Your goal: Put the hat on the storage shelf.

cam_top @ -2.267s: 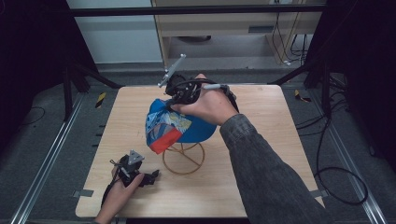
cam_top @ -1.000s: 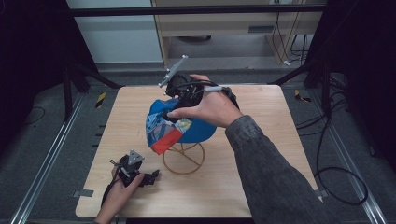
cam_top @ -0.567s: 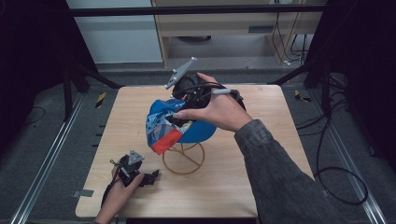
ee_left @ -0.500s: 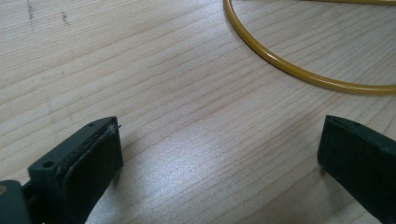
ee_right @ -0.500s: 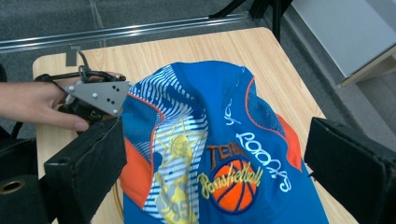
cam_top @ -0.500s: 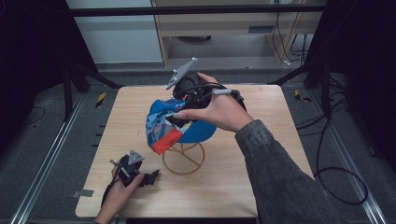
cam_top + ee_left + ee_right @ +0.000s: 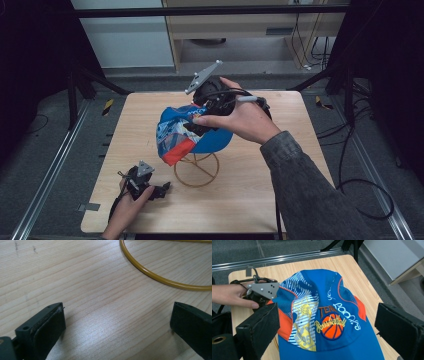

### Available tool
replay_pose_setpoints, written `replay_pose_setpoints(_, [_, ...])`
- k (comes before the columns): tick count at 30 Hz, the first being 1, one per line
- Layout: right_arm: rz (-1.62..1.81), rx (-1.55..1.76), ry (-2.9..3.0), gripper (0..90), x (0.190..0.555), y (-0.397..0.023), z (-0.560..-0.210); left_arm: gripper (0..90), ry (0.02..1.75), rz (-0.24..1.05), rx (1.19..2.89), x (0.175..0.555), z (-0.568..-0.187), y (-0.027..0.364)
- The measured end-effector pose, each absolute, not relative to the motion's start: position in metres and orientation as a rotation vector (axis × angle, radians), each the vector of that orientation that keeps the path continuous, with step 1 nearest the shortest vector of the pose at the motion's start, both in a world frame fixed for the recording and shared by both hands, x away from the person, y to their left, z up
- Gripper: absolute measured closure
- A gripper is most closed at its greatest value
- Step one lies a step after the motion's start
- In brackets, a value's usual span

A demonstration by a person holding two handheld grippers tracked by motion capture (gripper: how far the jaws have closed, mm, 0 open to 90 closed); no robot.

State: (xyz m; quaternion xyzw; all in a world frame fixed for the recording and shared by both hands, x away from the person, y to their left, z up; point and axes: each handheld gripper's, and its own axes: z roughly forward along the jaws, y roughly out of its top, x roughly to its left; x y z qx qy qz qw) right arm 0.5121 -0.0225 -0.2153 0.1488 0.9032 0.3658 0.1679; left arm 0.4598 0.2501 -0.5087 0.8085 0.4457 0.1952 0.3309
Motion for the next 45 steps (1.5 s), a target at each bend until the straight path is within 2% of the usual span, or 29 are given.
replay_pose_setpoints(11, [1.08, 0.46, 2.516, 6.0, 0.506, -0.045, -0.214, 0.0, 1.165, 0.513, 2.111, 0.46, -0.509, 0.25])
replay_pose_setpoints(19, [1.058, 0.507, 2.486, 5.4, 0.487, -0.085, -0.222, 0.0, 1.165, 0.516, 2.107, 0.46, -0.509, 0.25])
replay_pose_setpoints(27, [1.089, 0.587, 2.445, 9.3, 0.475, -0.128, -0.226, 0.0, 1.164, 0.518, 2.107, 0.46, -0.509, 0.25])
replay_pose_setpoints(33, [1.065, 0.658, 2.436, 10.1, 0.473, -0.156, -0.249, 0.0, 1.168, 0.514, 2.108, 0.459, -0.509, 0.25])
replay_pose_setpoints(41, [1.043, 0.714, 2.398, 10.9, 0.473, -0.171, -0.267, 0.0, 1.162, 0.518, 2.117, 0.459, -0.509, 0.251])
replay_pose_setpoints(45, [1.014, 0.757, 2.38, 11.8, 0.475, -0.178, -0.287, 0.0, 1.164, 0.516, 2.11, 0.458, -0.509, 0.251])
